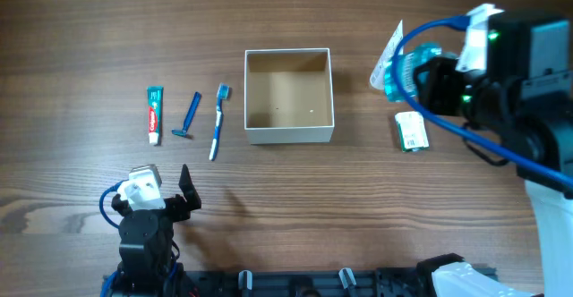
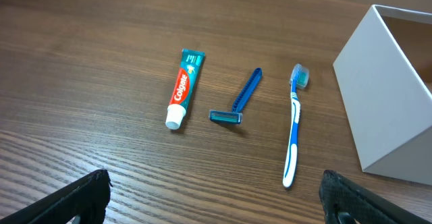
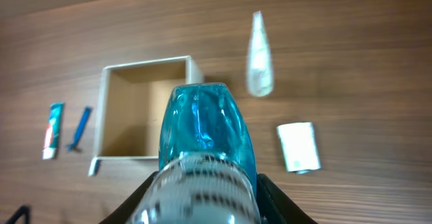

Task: Pack container
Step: 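Carry the mouthwash bottle into the box and release it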

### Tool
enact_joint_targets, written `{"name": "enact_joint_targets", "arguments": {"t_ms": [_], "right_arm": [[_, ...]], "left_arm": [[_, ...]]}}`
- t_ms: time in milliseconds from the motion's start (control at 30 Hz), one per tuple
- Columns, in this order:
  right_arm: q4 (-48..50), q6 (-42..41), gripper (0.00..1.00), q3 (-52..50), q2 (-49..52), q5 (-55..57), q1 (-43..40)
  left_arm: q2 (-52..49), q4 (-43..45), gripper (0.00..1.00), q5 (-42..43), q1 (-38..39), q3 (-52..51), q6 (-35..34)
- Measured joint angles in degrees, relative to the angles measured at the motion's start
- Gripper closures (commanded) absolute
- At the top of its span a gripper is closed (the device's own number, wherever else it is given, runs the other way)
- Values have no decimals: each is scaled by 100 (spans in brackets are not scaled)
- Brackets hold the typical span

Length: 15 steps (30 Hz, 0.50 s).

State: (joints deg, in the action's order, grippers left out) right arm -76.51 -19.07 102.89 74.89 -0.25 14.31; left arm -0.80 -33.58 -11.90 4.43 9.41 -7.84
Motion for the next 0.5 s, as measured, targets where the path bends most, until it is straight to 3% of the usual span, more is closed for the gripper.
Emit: {"name": "enact_joint_targets", "arguments": {"t_ms": [200,500], "right_arm": [[791,-638,96,-83,557,157,774],[1762,-835,96,-149,2599,227,1311]], "left_arm": [[0,0,0,2,0,0,0],[0,0,0,2,0,0,0]]}}
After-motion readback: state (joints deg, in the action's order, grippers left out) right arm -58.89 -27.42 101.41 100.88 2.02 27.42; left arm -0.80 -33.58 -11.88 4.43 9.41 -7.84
